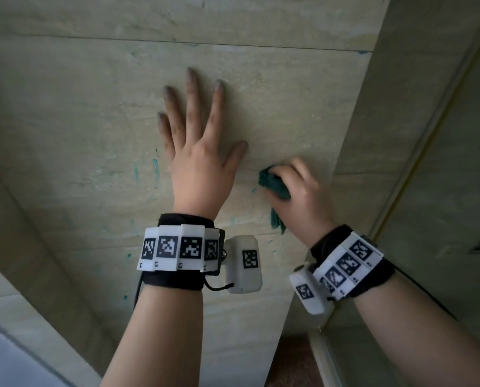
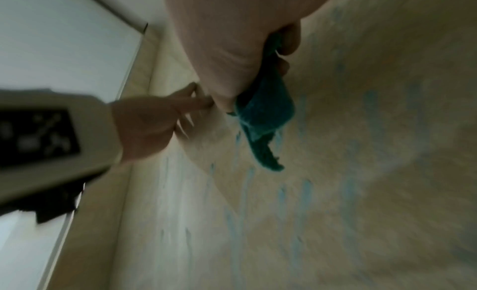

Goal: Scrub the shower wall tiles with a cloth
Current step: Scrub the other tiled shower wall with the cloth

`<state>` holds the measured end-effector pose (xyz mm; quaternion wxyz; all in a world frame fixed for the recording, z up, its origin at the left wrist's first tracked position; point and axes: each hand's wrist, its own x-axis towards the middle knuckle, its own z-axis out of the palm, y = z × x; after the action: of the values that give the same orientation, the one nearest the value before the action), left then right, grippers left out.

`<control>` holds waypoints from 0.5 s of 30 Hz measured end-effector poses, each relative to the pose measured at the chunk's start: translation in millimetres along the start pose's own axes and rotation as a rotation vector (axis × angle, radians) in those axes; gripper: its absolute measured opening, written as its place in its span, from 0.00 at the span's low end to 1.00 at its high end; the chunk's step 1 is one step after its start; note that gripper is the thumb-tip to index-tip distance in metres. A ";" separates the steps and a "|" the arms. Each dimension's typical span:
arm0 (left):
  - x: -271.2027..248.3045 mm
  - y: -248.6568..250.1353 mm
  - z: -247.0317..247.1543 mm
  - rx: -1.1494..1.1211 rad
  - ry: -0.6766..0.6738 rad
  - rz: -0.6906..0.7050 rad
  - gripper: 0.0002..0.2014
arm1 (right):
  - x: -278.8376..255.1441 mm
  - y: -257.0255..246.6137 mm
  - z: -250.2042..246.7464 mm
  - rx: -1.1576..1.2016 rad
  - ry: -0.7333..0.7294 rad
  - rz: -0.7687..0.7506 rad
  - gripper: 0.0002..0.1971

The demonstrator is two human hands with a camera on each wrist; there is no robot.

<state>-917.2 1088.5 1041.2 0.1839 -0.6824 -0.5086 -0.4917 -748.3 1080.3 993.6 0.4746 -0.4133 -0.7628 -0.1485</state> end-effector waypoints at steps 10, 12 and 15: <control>0.6 2.6 0.0 -0.028 0.013 -0.003 0.38 | 46.8 11.6 -25.5 0.054 0.436 0.112 0.10; 1.4 3.6 0.5 -0.029 0.013 -0.004 0.39 | 15.7 13.1 -8.2 0.057 0.280 0.070 0.11; 2.6 7.7 2.6 -0.034 0.009 -0.012 0.40 | -10.2 19.8 -2.0 0.038 0.058 0.027 0.14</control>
<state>-909.2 1088.5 1044.2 0.1718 -0.6800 -0.5034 -0.5046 -729.7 1086.2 982.6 0.5060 -0.4102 -0.7458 -0.1395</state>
